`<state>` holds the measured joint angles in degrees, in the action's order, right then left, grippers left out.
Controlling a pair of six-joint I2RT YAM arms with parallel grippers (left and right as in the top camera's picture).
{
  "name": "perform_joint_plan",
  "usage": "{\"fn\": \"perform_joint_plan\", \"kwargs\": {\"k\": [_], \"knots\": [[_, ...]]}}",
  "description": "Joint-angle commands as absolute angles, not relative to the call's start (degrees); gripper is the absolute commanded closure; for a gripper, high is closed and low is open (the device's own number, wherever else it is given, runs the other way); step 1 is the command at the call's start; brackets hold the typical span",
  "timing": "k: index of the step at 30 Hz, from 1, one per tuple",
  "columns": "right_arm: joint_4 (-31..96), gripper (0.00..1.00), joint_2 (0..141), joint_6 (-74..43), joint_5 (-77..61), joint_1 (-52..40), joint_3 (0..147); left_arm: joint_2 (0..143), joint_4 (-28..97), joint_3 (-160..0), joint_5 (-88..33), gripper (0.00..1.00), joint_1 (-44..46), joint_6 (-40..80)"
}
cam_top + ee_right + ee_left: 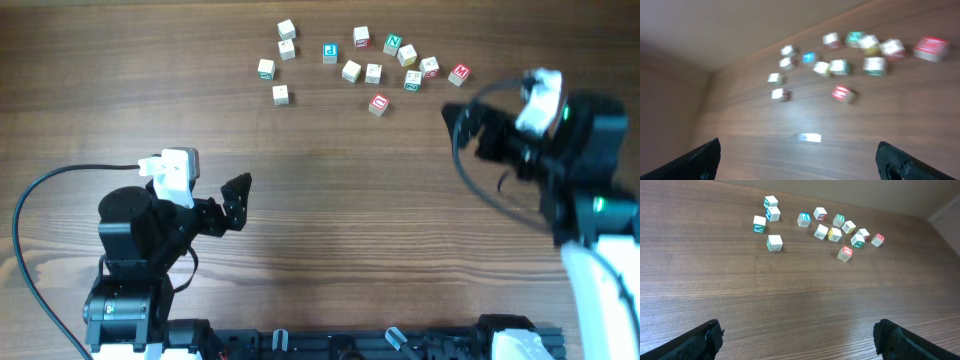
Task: Form a circle
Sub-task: 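Raise the right arm and reach toward the block cluster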
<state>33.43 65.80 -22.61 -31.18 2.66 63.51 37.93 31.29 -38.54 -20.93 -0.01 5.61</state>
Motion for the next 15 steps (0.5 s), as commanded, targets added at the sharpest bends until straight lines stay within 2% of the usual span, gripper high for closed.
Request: {"fn": "perform_joint_plan", "kwargs": {"k": [1,5,15], "knots": [[30.79,0.00,72.49,-23.75,-39.83,2.31,66.85,37.89,31.14,-39.40,-21.65,0.00,0.14,4.89],[23.59,0.00,78.89,-25.56,-36.05,-0.47,66.89,37.89,31.38,-39.40,-19.94,0.00,0.14,4.89],[24.64,0.01,98.06,-38.46,-2.31,-15.86,75.66,37.89,32.03,-39.38,-19.68,0.00,0.14,4.89]]}}
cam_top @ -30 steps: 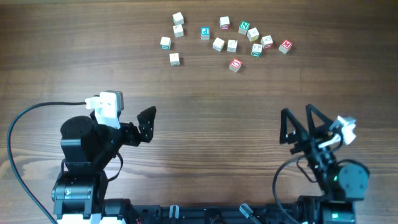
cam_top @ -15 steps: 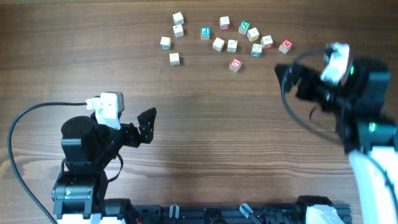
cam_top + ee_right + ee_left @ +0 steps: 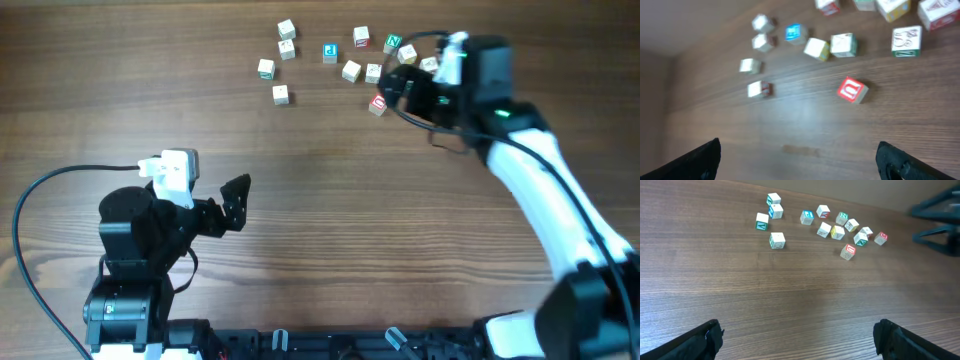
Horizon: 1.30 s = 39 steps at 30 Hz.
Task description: Form a circle
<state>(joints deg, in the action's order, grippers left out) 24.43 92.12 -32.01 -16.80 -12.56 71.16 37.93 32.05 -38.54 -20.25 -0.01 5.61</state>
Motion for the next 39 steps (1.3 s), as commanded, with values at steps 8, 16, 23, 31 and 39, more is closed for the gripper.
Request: {"fn": "perform_joint_plan", "kwargs": {"k": [8,16,23,31,39], "knots": [[18.59,0.09,111.48,-44.07,8.64,-19.25,78.76,37.89,32.03,-39.38,-19.66,0.00,0.14,4.89],[14.13,0.16,118.30,-44.16,8.97,-19.64,78.76,37.89,32.03,-39.38,-19.66,0.00,0.14,4.91],[11.73,0.20,121.08,-43.55,9.04,-21.15,78.76,37.89,32.03,-39.38,-19.66,0.00,0.14,4.89],[12.01,0.45,122.91,-43.42,9.47,-21.15,78.76,37.89,32.03,-39.38,-19.66,0.00,0.14,4.89],[11.35,0.76,122.74,-36.56,4.95,-21.45,78.83,37.89,32.03,-39.38,-19.66,0.00,0.14,4.89]]}}
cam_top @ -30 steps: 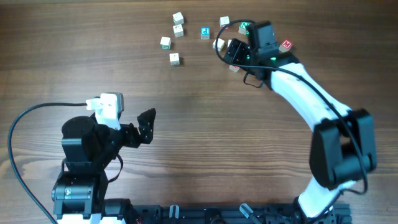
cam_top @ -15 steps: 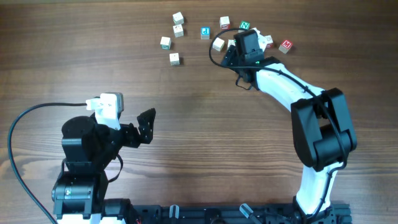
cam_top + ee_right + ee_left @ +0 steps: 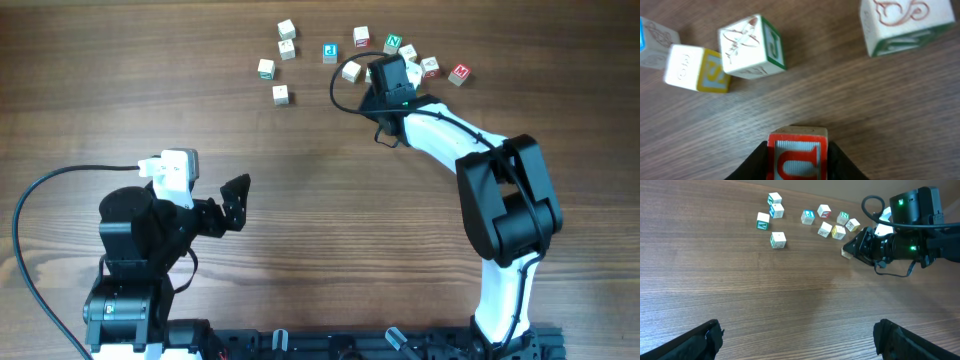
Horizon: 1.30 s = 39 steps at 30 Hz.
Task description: Form a circle
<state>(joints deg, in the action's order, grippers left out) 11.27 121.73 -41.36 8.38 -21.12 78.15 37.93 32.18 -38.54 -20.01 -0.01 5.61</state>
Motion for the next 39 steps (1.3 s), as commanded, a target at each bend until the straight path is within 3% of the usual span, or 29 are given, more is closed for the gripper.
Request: {"fn": "perform_joint_plan", "kwargs": {"k": [1,5,11,23,29,39], "knots": [[11.40,0.79,122.39,-34.79,2.81,-21.54,78.83,37.89,32.03,-39.38,-19.66,0.00,0.14,4.89],[11.73,0.80,118.48,-28.34,-7.01,-22.35,78.87,37.89,32.03,-39.38,-19.66,0.00,0.14,4.89],[15.46,0.80,113.73,-28.51,-13.82,-27.31,78.87,37.89,32.03,-39.38,-19.66,0.00,0.14,4.91],[18.76,0.72,114.17,-29.36,-11.00,-43.31,78.28,37.89,32.03,-39.38,-19.66,0.00,0.14,4.89],[18.74,0.62,114.21,-33.28,-6.61,-44.12,78.28,37.89,32.03,-39.38,-19.66,0.00,0.14,4.89],[16.91,0.60,114.21,-36.27,-12.80,-41.65,78.28,37.89,32.03,-39.38,-19.66,0.00,0.14,4.91]]}}
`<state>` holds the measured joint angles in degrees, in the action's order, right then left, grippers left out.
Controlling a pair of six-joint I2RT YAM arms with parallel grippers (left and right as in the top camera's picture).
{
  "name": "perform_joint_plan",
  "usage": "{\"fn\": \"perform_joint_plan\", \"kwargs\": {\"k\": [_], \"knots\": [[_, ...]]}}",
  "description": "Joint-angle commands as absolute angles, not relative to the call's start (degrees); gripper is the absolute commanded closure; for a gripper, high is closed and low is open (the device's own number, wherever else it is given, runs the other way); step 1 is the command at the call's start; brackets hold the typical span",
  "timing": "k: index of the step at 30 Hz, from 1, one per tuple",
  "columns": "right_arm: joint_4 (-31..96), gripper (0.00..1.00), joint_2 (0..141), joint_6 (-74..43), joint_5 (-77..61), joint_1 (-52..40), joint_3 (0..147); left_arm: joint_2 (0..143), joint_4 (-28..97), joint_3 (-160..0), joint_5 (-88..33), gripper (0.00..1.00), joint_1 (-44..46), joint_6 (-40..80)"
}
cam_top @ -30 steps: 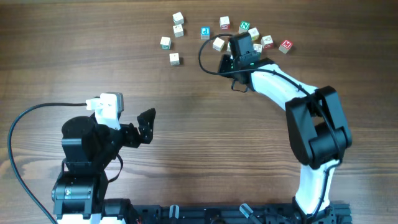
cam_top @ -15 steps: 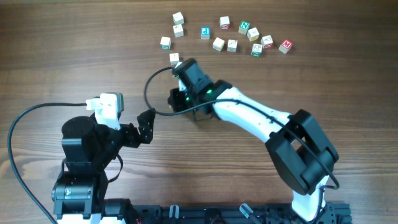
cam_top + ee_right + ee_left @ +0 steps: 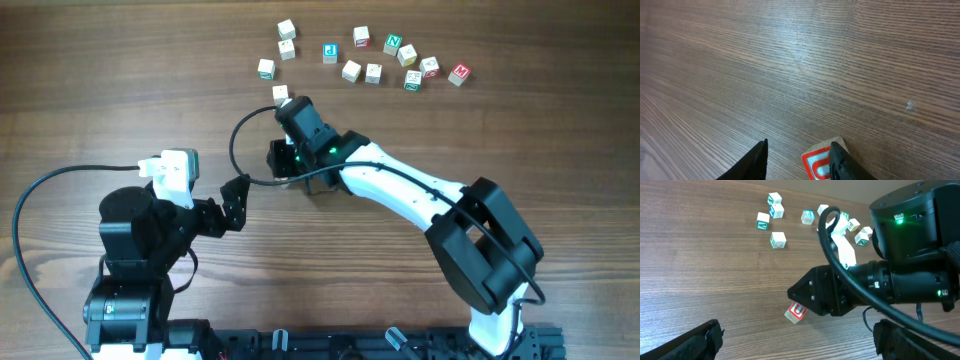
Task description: Form a circle
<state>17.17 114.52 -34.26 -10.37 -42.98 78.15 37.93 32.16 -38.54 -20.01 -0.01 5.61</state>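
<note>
The red U block (image 3: 796,312) lies on the wood just past the tip of my right gripper (image 3: 799,296). In the right wrist view the block (image 3: 819,164) sits against the right finger (image 3: 838,159). Bare wood shows between it and the left finger (image 3: 761,159), so the right gripper (image 3: 799,152) is narrowly open. Overhead, the right gripper (image 3: 283,160) hides the block. The left gripper (image 3: 238,198) stands open and empty just left of it, also seen wide apart in its own view (image 3: 796,342).
Several letter blocks lie scattered along the far side of the table: a loose left group (image 3: 281,94) and a denser right group (image 3: 372,72). The right arm (image 3: 400,195) stretches across the middle. A black cable (image 3: 40,200) loops by the left arm's base.
My right gripper has moved from the far cluster, where it held the red U block, to the table's middle left. The block now sits there with a gap beside one finger.
My right gripper was open at the right, away from the blocks. Then it hung open over the right group with the red U block ahead. Then it was shut on that block. Now the block is at the middle left. The left arm stayed still.
</note>
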Motion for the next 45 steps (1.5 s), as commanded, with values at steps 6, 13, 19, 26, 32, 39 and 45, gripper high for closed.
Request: {"fn": "perform_joint_plan", "kwargs": {"k": [6,13,19,26,32,39,45], "knots": [[15.84,0.50,114.21,-37.60,-13.89,-40.38,78.28,37.89,32.03,-39.38,-19.66,0.00,0.14,4.91],[14.52,0.16,114.04,-37.56,-17.19,-34.54,82.78,37.89,32.03,-39.38,-19.66,0.00,0.14,4.91],[14.92,0.07,114.06,-33.30,-16.80,-27.77,87.46,37.89,32.03,-39.38,-19.66,0.00,0.14,4.89],[12.93,0.06,116.88,-29.28,-4.80,-24.38,87.72,37.89,32.03,-39.38,-19.66,0.00,0.14,4.91],[5.32,0.05,123.48,-30.79,1.37,-24.01,87.77,37.89,32.03,-39.38,-19.66,0.00,0.14,4.89],[-1.43,0.05,130.34,-34.98,1.37,-22.90,90.32,37.89,32.03,-39.38,-19.66,0.00,0.14,4.91],[0.49,0.06,139.09,-36.67,1.72,-22.50,98.94,37.89,32.03,-39.38,-19.68,0.00,0.14,4.91]]}}
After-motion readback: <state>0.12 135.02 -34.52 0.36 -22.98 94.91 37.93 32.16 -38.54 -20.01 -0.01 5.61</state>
